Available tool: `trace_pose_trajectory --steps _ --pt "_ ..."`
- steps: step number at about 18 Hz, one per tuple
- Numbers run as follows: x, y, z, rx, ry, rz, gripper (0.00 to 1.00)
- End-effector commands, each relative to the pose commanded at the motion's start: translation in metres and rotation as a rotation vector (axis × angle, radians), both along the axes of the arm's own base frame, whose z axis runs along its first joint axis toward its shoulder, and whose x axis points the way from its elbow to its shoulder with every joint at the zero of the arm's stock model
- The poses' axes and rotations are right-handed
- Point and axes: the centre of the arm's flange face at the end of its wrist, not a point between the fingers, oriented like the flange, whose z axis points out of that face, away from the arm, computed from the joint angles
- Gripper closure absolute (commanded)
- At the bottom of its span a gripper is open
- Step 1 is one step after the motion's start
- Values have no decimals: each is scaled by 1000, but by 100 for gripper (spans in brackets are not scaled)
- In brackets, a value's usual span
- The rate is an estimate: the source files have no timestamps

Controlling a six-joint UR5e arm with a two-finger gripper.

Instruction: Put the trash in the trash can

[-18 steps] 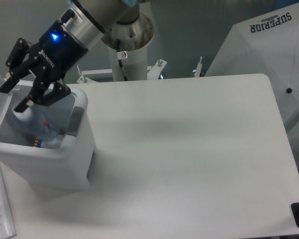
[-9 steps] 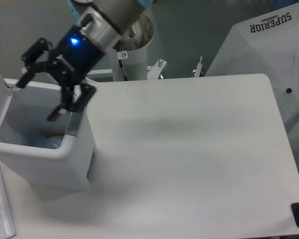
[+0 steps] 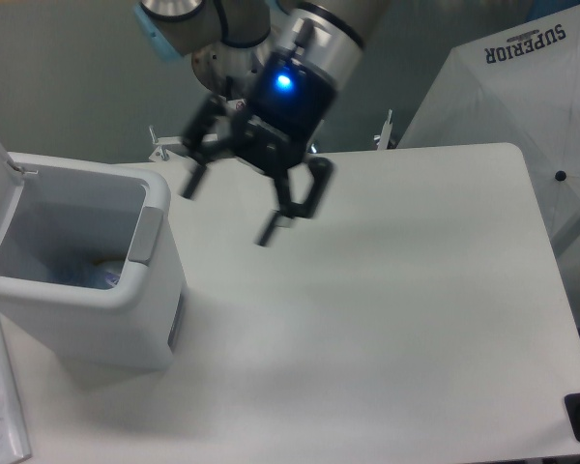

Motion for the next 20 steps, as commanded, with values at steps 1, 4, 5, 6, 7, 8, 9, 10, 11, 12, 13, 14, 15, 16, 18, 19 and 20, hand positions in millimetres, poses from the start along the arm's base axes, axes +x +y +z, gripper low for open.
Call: trace_pose_trajectory --steps 1,4,5,6,7,8,9,10,11,12,13,14,15,16,18,19,20 --pt "-5 -2 1 -35 24 27 0" --pt "-35 -16 -28 -185 64 136 0" --pt "-44 -16 -34 -233 79 165 0" --pt "-52 -18 -41 -290 97 191 0" --pt "-57 -19 -43 -339 119 206 0" --pt "-62 -19 -48 -381 139 198 0" --pt "-66 -18 -57 -422 154 166 0" --pt "-68 -20 -63 -459 174 129 0" --pt "-67 -21 -66 -498 188 95 0" --pt "-68 -23 -70 -535 189 64 0" --pt "-70 -22 -77 -568 173 34 0" --pt "-73 -21 -82 -594 147 8 0" --pt "-77 -19 -85 -624 120 -16 0" --pt "-83 -18 -87 -663 96 -42 0" --pt "-88 -8 -82 -732 68 -79 0" --pt "-89 -2 -82 -757 56 -92 0" --pt "-90 -1 -82 -769 49 -97 0"
